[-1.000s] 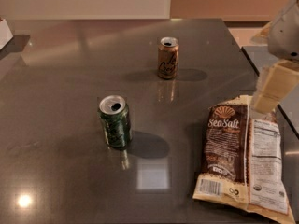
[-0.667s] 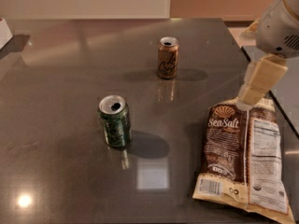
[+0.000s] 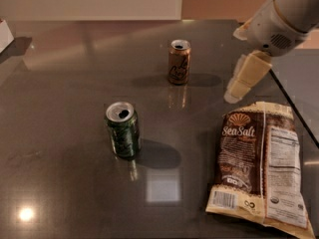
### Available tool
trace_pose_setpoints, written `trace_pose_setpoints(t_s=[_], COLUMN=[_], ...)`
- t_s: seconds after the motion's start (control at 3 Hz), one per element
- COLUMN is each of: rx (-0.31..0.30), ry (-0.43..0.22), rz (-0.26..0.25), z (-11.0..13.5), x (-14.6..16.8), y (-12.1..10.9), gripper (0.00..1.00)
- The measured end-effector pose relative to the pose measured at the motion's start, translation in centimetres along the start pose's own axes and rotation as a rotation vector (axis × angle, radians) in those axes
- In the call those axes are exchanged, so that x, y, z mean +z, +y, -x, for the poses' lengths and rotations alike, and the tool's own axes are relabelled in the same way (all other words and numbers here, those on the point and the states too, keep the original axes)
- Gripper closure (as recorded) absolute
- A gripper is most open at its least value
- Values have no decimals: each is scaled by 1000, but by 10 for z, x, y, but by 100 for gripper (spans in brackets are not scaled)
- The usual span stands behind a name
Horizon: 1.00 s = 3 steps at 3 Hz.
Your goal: Move orange can near green can
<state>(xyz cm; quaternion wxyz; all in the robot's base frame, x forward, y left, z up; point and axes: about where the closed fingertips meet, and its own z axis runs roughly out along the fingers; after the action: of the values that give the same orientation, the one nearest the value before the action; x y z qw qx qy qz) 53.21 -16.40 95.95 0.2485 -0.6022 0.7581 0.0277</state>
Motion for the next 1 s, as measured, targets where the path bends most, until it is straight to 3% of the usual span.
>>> trace_pose_setpoints(t_s=[1.0], rx=[73], ry=[-148], rz=[19], z=[49], x=[65], y=[-50], gripper=[0])
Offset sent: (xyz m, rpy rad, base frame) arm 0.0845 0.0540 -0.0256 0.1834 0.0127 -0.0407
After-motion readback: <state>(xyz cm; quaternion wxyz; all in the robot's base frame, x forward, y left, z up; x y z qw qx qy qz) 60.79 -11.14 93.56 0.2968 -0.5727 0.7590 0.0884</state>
